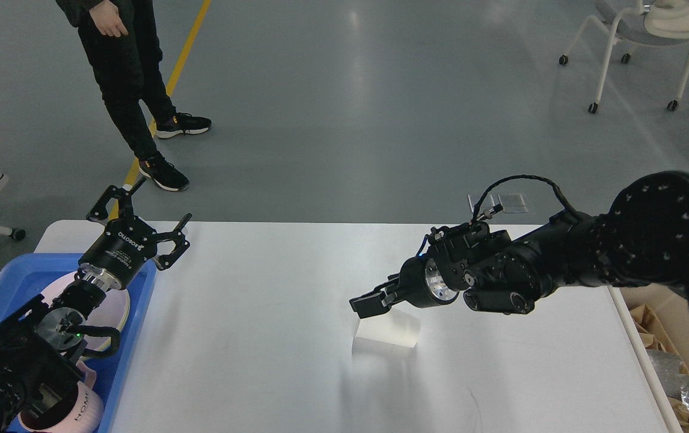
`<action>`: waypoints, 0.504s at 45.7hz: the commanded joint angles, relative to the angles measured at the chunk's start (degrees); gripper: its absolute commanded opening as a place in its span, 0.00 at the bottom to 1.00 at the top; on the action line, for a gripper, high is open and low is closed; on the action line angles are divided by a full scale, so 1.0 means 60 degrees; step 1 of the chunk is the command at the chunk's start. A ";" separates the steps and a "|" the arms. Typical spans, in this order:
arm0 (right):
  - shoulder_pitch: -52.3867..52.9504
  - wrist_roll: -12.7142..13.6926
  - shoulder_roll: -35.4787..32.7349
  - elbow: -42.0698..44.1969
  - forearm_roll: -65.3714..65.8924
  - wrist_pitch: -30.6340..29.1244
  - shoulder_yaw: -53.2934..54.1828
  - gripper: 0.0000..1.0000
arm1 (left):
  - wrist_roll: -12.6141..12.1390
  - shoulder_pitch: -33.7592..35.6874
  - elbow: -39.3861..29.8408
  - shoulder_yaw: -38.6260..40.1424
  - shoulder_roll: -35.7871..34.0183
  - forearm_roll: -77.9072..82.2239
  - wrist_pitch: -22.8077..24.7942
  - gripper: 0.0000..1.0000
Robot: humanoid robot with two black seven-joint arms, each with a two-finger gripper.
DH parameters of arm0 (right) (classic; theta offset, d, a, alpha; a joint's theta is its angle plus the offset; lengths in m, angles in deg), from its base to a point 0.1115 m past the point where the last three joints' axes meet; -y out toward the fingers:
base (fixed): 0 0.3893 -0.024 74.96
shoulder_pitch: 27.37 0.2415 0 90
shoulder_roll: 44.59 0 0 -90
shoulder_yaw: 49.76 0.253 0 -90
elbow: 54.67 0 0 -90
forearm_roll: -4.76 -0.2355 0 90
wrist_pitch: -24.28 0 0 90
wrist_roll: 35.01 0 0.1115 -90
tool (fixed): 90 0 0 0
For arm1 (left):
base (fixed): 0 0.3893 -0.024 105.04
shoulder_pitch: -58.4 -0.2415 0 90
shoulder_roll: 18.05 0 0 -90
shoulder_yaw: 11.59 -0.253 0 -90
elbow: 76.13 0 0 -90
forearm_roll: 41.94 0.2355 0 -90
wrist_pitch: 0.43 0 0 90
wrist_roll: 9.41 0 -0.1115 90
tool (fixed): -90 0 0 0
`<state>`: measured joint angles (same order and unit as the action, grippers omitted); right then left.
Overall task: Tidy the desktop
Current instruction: 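Move the right gripper over the table toward the tipped white cup, then grasp the white paper cup with the right gripper and lift it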
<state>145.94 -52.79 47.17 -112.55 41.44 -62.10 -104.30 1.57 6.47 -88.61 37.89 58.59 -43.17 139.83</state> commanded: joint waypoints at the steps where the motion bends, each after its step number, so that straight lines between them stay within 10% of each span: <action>1: -0.1052 0.0003 0.0440 0.1221 0.0478 0.0216 -0.0065 1.00 | 0.0000 -0.0001 0.0000 0.0001 0.0000 0.0000 0.0004 1.00; 23: -0.2400 0.0018 0.0543 0.2395 0.0888 0.0230 -0.0666 1.00 | 0.0000 -0.0001 0.0000 0.0001 0.0000 0.0000 0.0004 1.00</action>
<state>132.82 -52.69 50.41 -98.74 46.91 -60.79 -108.15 1.57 6.46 -88.61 37.89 58.61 -43.17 139.85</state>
